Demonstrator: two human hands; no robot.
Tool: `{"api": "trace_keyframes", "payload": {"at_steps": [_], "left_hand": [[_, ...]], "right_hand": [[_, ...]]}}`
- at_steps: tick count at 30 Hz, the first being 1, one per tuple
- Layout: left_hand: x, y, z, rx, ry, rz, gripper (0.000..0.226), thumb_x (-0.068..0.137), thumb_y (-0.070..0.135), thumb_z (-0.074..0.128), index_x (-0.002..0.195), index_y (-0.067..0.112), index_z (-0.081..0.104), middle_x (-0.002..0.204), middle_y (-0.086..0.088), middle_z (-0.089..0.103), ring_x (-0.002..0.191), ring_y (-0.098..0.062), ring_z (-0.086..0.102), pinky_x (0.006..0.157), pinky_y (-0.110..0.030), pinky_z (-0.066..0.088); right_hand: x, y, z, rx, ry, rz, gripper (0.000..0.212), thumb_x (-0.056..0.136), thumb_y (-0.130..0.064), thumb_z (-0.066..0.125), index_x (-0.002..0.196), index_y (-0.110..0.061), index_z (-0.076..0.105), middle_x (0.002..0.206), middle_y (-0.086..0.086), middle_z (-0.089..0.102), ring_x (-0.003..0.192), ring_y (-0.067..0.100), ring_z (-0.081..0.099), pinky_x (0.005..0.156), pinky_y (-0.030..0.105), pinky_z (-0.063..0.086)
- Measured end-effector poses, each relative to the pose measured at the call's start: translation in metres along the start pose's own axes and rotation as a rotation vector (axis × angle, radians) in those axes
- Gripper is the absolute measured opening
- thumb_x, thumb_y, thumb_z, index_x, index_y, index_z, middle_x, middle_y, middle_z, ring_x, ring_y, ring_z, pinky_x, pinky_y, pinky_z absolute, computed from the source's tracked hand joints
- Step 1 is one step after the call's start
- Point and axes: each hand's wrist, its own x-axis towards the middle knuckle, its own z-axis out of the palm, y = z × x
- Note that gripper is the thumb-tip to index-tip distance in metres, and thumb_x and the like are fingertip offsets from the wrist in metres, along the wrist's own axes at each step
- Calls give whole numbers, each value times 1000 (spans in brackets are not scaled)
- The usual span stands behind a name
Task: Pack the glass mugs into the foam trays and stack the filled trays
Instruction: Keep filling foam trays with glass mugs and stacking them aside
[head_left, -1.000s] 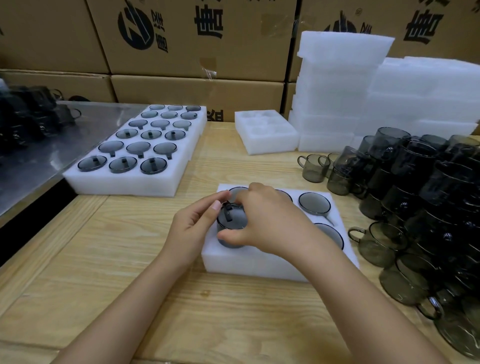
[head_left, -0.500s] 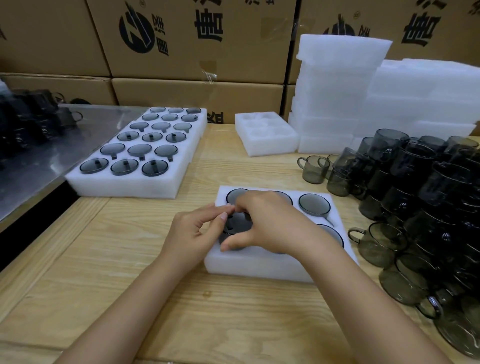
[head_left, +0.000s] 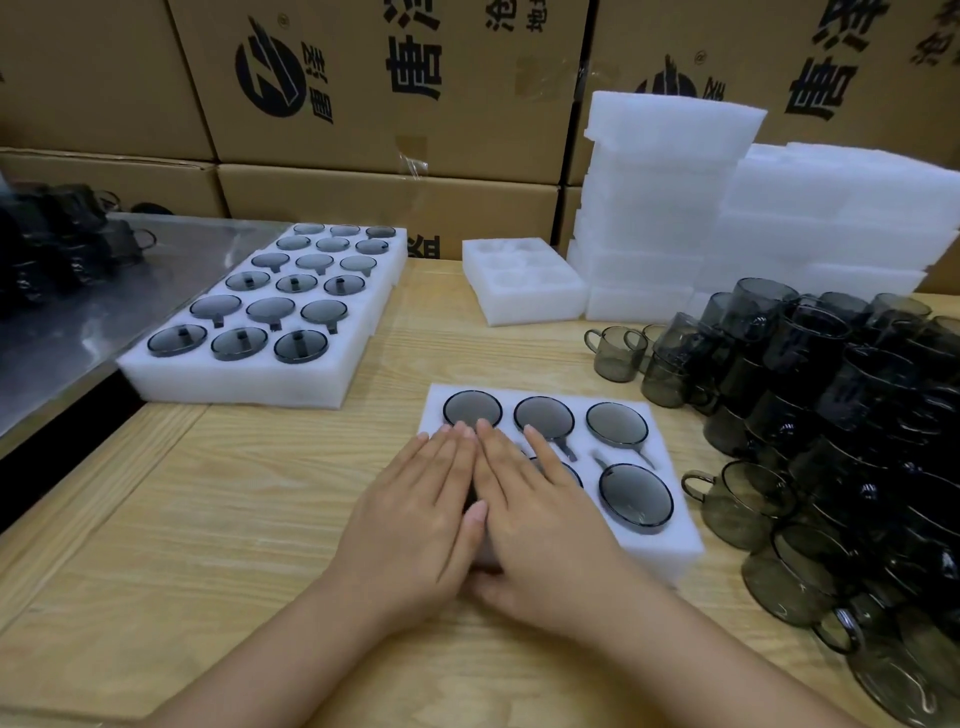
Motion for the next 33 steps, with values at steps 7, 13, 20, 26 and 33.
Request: {"api": "trace_keyframes", "payload": {"at_steps": [7, 13, 20, 26, 33], "left_hand": [[-1, 4, 4, 121, -42, -2, 60, 87, 30, 31, 123, -10, 58, 127, -23, 59, 123, -37, 53, 105, -44, 29], [-21, 7, 13, 250, 85, 56, 63, 99, 37, 23, 120, -10, 59, 124, -27, 59, 119, -40, 56, 101, -48, 36], [-15, 13, 12, 264, 72, 25, 62, 96, 33, 23, 108, -6, 69, 109, -28, 67, 104, -38, 66, 93, -48, 52], [-13, 10, 9, 176, 144, 6, 49, 85, 29, 41, 106, -4, 71, 108, -23, 69, 104, -34, 67, 100, -44, 40], [-17, 3, 11, -284, 86, -476, 76, 87, 54, 18, 144, 7, 38, 151, -6, 35, 143, -16, 28, 118, -37, 6]], "right_hand": [[1, -10, -3, -13, 14, 199, 73, 74, -46, 41, 134, -7, 51, 139, 9, 50, 133, 22, 41, 100, 64, 34], [-16, -15, 15, -7, 223, 234, 59, 76, -37, 44, 119, -3, 64, 124, 14, 62, 118, 25, 58, 91, 54, 48], [-16, -18, 8, -17, 212, 260, 52, 74, -33, 47, 118, -12, 66, 121, 8, 65, 113, 22, 61, 88, 54, 50], [-21, -17, 4, 8, 175, 278, 62, 75, -42, 42, 123, -8, 62, 127, 10, 60, 120, 23, 56, 94, 55, 46], [-44, 25, -12, 342, 436, 482, 65, 90, -55, 36, 129, -8, 56, 138, 9, 51, 130, 23, 46, 105, 40, 36]]}}
